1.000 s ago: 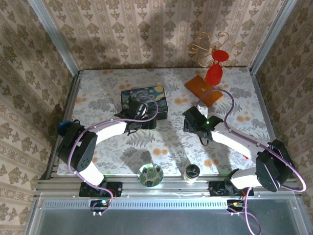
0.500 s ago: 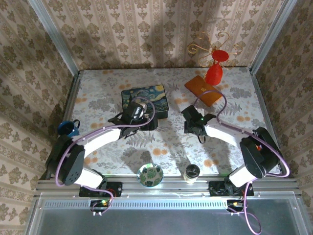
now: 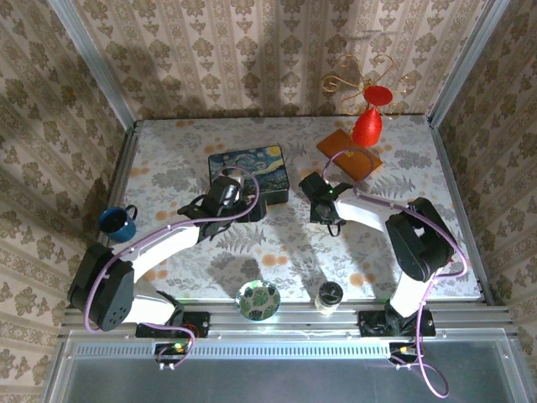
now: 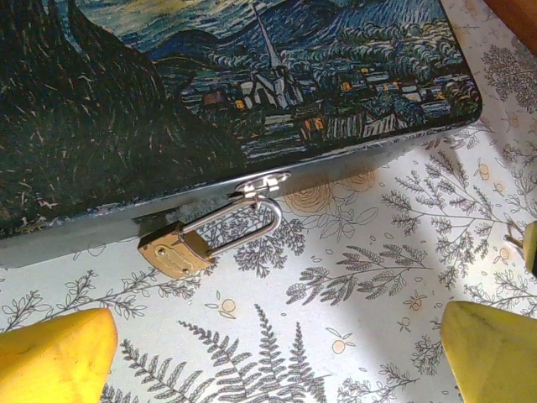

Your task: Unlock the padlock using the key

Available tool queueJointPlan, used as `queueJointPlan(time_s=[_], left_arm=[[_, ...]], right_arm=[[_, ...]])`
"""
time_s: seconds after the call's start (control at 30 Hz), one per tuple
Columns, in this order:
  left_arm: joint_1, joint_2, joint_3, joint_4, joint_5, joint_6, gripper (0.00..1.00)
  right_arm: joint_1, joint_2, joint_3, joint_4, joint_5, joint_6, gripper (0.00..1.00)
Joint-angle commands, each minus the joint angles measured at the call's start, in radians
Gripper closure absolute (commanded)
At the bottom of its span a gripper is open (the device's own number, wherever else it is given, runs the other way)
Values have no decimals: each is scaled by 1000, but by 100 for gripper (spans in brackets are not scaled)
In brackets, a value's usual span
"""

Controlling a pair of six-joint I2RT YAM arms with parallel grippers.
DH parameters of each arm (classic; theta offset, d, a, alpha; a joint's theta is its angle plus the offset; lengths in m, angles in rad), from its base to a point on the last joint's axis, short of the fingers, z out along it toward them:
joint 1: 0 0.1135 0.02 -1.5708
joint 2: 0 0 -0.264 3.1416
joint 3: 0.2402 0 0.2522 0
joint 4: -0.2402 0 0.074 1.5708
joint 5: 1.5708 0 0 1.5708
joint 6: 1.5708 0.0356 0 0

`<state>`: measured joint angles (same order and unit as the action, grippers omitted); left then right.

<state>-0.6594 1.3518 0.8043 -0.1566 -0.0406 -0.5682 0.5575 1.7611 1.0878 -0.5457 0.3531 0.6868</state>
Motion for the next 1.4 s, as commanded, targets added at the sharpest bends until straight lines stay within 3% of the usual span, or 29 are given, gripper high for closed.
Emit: queueJointPlan(time_s=[0.0, 0.13, 0.53, 1.1, 1.23, 1.37], left_arm=[[9, -15, -13, -5, -27, 18, 0], [12, -17, -17, 3, -23, 21, 0], [23, -10, -20, 9, -11, 14, 0], [29, -6, -28, 21, -13, 1, 0], [29, -14, -33, 24, -15, -2, 0], [30, -23, -39, 21, -18, -4, 0]], right_arm=[[7, 35, 40, -87, 65, 72, 43], [7, 60, 62, -110, 82, 107, 50], [7, 76, 37, -128, 80, 146, 53], [6, -19, -85, -96, 59, 162, 62], [3, -30, -114, -35, 17, 157, 62], [-7, -34, -134, 4, -29, 163, 70]])
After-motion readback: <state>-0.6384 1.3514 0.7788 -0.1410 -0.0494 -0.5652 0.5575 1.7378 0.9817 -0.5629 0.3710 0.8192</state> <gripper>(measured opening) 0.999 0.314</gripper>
